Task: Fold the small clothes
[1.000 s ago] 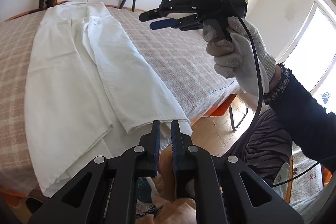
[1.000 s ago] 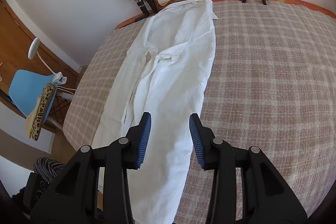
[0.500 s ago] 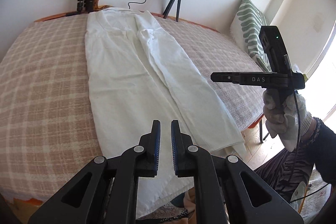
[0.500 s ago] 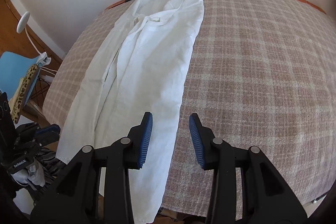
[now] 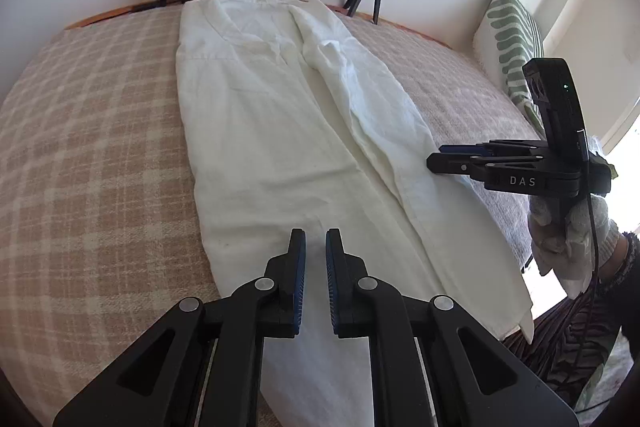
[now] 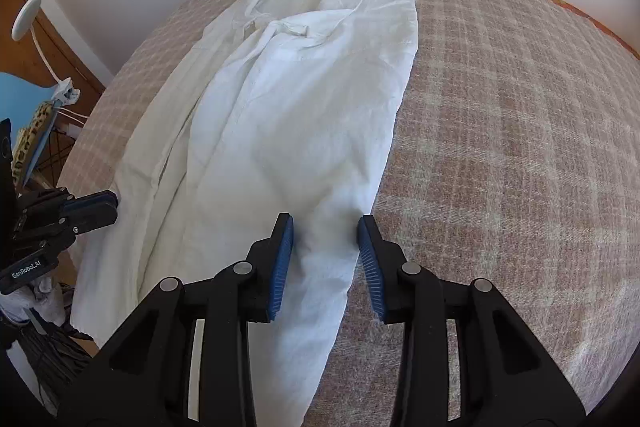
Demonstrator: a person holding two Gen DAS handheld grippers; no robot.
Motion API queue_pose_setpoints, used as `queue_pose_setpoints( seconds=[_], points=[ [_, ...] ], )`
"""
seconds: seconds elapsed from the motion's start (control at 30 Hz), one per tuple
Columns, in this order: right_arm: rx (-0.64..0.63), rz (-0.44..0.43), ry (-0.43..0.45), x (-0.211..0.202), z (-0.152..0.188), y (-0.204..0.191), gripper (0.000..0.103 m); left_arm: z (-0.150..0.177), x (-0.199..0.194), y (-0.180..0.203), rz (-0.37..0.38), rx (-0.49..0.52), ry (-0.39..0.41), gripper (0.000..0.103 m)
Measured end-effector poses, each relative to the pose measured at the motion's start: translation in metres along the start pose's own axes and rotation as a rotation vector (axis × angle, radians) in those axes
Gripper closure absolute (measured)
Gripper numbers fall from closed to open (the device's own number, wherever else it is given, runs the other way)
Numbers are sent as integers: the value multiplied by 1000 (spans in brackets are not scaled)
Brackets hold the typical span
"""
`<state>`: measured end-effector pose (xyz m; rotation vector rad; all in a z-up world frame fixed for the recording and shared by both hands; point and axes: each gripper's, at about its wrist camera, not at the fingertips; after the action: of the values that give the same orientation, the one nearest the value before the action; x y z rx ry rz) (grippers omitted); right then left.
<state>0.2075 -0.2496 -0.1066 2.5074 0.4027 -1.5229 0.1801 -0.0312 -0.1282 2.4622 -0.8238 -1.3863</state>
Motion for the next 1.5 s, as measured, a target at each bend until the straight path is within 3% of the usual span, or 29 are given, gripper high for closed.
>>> queue_pose_setpoints(
  seconds=[0.1,0.23,0.4,0.6,0.73,0.8,0.87,0.97,1.13,1.4,1.5],
  points=[
    [-8,-46,-14,-18,17,4,68,14,-7,-2,10,14,-2,94],
    [55,-62,81,-43,10,19,68,19,-19,-3,22,-9,7,94],
    [56,-112,92,-41,6,13,75,37,-26,2,8,26,-15,94],
    [23,-132,15,-30,52,-3,75,70,-43,23,-16,153,-24,91],
    [15,-157,1,-46,88,-4,74,89,-46,34,2,222,-97,91],
    [-53,-149,-11,-54,104,-11,74,96,-45,36,13,241,-147,91],
    [-134,-121,-37,-63,112,-18,74,96,-48,30,52,192,-164,91],
    [-70,-183,-37,-77,115,-4,73,90,-63,13,126,30,-121,90],
    [111,-347,-119,-64,115,32,58,87,-79,-10,161,-144,-73,62],
    [233,-499,-246,-32,121,37,57,94,-52,-25,236,-273,-160,61],
    [244,-523,-260,-26,119,34,57,94,-49,-26,282,-303,-151,61]
  ],
)
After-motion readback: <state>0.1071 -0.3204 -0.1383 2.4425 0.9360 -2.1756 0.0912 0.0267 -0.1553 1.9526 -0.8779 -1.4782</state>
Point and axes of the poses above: each gripper's, at about its wrist camera, not at the fingertips, and x roughly the way its jaws point, y to its right, z to its underside, and after that the axes turned 9 degrees about z, right-handed
